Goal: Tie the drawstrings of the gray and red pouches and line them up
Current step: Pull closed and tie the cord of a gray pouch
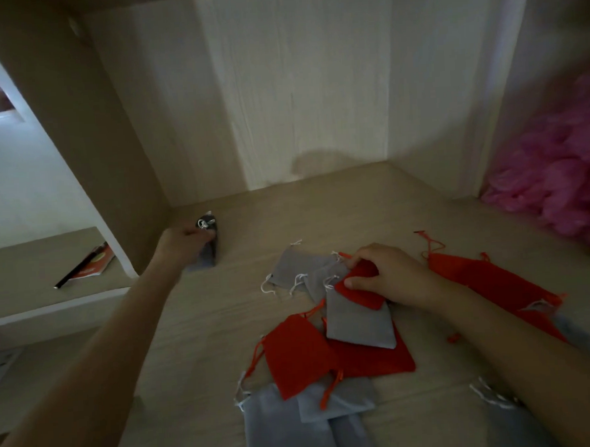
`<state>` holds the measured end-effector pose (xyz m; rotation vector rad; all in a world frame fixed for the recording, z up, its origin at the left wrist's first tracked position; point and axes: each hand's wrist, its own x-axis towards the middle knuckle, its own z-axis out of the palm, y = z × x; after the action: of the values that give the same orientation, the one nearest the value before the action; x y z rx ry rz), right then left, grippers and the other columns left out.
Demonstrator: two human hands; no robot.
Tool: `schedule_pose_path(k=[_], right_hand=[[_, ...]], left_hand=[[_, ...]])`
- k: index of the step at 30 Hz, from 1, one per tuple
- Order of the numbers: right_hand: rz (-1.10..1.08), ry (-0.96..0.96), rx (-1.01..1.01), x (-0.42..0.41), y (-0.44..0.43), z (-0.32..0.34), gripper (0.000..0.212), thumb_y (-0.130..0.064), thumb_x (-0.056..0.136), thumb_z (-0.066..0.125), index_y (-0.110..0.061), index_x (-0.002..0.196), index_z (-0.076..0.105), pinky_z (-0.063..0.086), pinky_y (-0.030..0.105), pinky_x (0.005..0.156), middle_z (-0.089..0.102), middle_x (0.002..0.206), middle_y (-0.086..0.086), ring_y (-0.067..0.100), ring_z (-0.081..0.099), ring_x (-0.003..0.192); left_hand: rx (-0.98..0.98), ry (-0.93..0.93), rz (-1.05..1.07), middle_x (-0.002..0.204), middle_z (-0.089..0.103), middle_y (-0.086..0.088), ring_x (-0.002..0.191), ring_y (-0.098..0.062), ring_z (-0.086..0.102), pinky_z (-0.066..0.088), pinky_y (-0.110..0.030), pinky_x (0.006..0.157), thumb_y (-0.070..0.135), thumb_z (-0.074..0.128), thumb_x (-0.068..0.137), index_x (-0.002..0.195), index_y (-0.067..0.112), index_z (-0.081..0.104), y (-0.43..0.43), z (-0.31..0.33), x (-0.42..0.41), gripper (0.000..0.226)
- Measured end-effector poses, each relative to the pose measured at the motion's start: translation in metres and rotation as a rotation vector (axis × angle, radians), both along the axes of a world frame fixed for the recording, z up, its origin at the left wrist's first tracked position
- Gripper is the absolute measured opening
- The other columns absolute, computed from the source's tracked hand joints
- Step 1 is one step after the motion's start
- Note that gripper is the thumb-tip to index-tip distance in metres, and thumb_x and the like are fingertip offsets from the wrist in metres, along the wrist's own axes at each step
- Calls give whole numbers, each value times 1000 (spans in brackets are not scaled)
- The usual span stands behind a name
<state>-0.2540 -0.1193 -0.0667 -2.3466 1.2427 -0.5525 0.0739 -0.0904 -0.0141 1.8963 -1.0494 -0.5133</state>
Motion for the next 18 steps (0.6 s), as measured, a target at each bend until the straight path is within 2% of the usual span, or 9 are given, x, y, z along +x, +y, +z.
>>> schedule_pose_path(k=[1, 5, 7, 9, 10, 13, 16, 17, 18], right_hand=[[1, 2, 3, 0, 1, 2, 32, -41, 80, 70, -24, 106, 64, 39, 21, 80, 56, 107, -3, 11, 53, 99], [-15, 2, 5, -1, 2, 6, 27, -29, 83, 70, -20, 107, 63, 40, 23, 85, 56, 111, 2, 15, 53, 104], [-44, -15, 14, -2, -1, 9, 24, -15, 85, 67, -18, 109, 63, 39, 21, 83, 55, 115, 4, 17, 54, 107], [-77, -45, 45, -6, -4, 11, 30, -2, 82, 64, -17, 108, 64, 39, 20, 78, 57, 116, 5, 16, 54, 104], [-90, -62, 64, -8, -5, 13, 33, 3, 79, 64, -17, 106, 65, 40, 19, 75, 60, 114, 5, 14, 55, 99], [-58, -41, 114, -15, -6, 20, 37, 12, 74, 58, -17, 96, 68, 42, 12, 62, 66, 98, 2, 11, 58, 87], [-6, 86, 107, -18, -2, 27, 43, 13, 74, 47, -15, 92, 74, 35, 1, 56, 67, 94, -1, 9, 57, 85], [-12, 106, 95, -17, -2, 28, 44, 13, 74, 46, -15, 91, 75, 35, 1, 55, 69, 96, 0, 8, 57, 83], [-22, 117, 85, -17, -1, 29, 44, 13, 74, 45, -15, 91, 76, 36, 4, 55, 71, 100, 2, 10, 58, 83]], left_hand=[[45, -15, -111, 63, 47, -12, 42, -8, 47, 36, -19, 43, 12, 62, 88, 69, 7, 59, 4, 6, -16, 20], [250, -195, -531, 76, 63, -2, 64, -11, 53, 40, -21, 55, 19, 65, 87, 86, 9, 67, 23, 14, -73, 10], [238, -209, -651, 73, 65, -2, 61, -8, 57, 43, -19, 54, 18, 68, 85, 86, 7, 68, 28, 5, -98, 11], [185, -267, -700, 71, 64, 4, 61, -3, 57, 44, -14, 57, 18, 72, 82, 85, 9, 69, 32, -8, -117, 10], [160, -319, -690, 75, 63, 5, 67, -4, 58, 43, -14, 61, 19, 73, 80, 86, 10, 68, 30, -16, -122, 11], [128, -399, -571, 88, 63, -1, 84, -19, 59, 43, -28, 72, 25, 73, 80, 89, 10, 66, 22, -35, -125, 19], [81, -389, -370, 83, 58, -11, 76, -24, 54, 39, -29, 63, 22, 69, 82, 85, 3, 64, 12, -40, -119, 19], [83, -375, -302, 86, 53, -11, 77, -22, 52, 36, -28, 62, 20, 70, 80, 88, 5, 62, 9, -41, -116, 19], [105, -353, -236, 91, 51, -10, 82, -23, 51, 36, -27, 64, 21, 74, 78, 95, 4, 61, 6, -42, -112, 28]])
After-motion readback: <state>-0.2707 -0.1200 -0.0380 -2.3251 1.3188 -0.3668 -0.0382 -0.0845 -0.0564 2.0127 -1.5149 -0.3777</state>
